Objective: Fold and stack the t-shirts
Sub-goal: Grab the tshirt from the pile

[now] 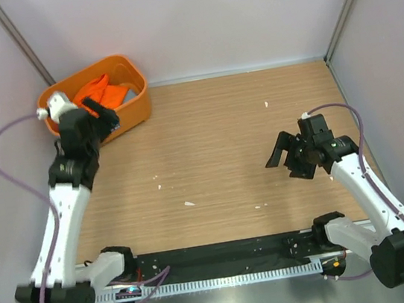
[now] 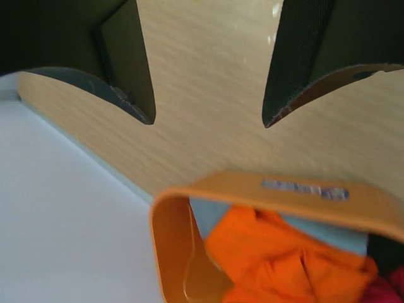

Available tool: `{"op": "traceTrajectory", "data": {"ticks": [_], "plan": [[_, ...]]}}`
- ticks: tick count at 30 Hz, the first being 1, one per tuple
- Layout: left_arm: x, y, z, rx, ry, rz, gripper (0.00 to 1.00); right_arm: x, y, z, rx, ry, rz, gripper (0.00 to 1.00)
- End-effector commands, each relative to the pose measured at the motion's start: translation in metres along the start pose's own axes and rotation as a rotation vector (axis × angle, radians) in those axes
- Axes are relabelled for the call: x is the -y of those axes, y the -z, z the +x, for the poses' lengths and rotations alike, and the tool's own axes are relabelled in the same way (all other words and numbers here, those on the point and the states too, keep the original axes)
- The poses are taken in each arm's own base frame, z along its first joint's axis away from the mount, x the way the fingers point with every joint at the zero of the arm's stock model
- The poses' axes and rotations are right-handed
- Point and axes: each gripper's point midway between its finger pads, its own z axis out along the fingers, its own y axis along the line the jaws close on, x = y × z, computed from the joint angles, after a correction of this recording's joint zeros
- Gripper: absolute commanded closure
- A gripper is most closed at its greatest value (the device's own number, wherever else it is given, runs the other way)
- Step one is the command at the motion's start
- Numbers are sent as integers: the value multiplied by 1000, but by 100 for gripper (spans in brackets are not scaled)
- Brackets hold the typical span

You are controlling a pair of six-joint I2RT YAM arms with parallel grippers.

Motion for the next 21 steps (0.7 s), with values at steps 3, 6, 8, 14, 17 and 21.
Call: {"op": "traceTrajectory", "data": {"ticks": [3, 6, 8, 14, 17, 21], "plan": [[-6, -100, -72, 18, -126, -86, 38, -29, 19, -20, 29, 122, -101, 9], [-11, -149, -84, -1, -148, -105, 37, -28, 21, -33, 23, 202, -53, 9], [-27, -190, -66, -64, -171, -138, 33, -31, 24, -41, 36, 241, -46, 9], [-64, -246, -50, -130, -231, -259, 31, -44, 24, -56, 53, 268, -75, 9], [-81, -263, -38, -153, -247, -291, 32, -42, 23, -58, 61, 281, -64, 9], [-99, -279, -27, -177, -242, -321, 34, -38, 21, -62, 78, 282, -43, 9]]}}
